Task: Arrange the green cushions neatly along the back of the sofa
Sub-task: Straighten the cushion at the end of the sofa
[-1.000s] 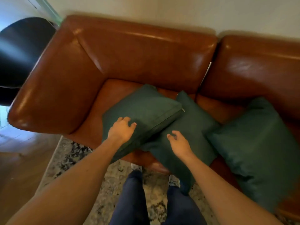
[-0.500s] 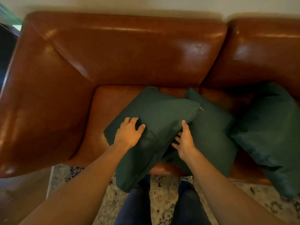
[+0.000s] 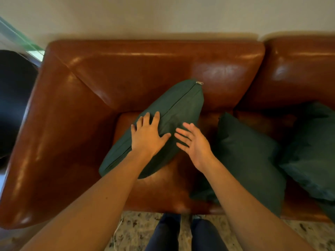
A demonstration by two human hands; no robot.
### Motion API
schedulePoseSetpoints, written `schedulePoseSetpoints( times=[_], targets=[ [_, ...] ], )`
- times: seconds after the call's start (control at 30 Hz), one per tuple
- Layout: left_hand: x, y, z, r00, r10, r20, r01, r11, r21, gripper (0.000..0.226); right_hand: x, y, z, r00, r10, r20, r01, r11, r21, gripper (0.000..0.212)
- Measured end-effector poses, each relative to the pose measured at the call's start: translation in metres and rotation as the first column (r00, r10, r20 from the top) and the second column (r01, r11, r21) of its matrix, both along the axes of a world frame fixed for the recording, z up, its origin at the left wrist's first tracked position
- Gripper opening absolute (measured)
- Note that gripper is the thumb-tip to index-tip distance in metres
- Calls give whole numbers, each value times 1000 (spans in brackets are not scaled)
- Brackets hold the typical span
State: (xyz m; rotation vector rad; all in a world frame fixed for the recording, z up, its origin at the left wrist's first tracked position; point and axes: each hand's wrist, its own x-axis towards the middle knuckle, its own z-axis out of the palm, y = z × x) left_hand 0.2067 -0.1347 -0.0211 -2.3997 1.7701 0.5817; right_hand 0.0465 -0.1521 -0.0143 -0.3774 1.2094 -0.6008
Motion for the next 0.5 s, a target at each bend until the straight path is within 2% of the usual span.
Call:
schedulePoseSetpoints(
  times=[0.13, 0.23, 0.27, 0.37, 0.43, 0.5],
  targets=[
    [22, -16, -9, 999, 31, 8, -31, 999, 4, 84, -33, 12, -37, 962, 87, -260, -64, 993, 96, 33],
    [31, -19, -10, 1000, 17, 17, -17, 1000, 3, 83, -50, -5, -49, 907, 114, -405, -124, 992, 1, 23],
    [32, -18, -11, 1000, 14, 15, -13, 1000, -3, 83, -51, -22, -49, 899, 110, -423, -156, 985, -74, 29],
    [34, -15, -14, 1000, 12, 27, -11, 999, -33, 84, -34, -91, -34, 876, 142, -462, -301, 908, -291, 65],
    [33, -13, -16, 1000, 16, 21, -15, 999, -46, 85, -11, -131, -26, 873, 155, -463, -346, 865, -364, 83],
    [34, -12, -15, 1000, 6, 12, -5, 998, -69, 83, 11, -155, -25, 880, 188, -436, -361, 861, -359, 91]
  ],
)
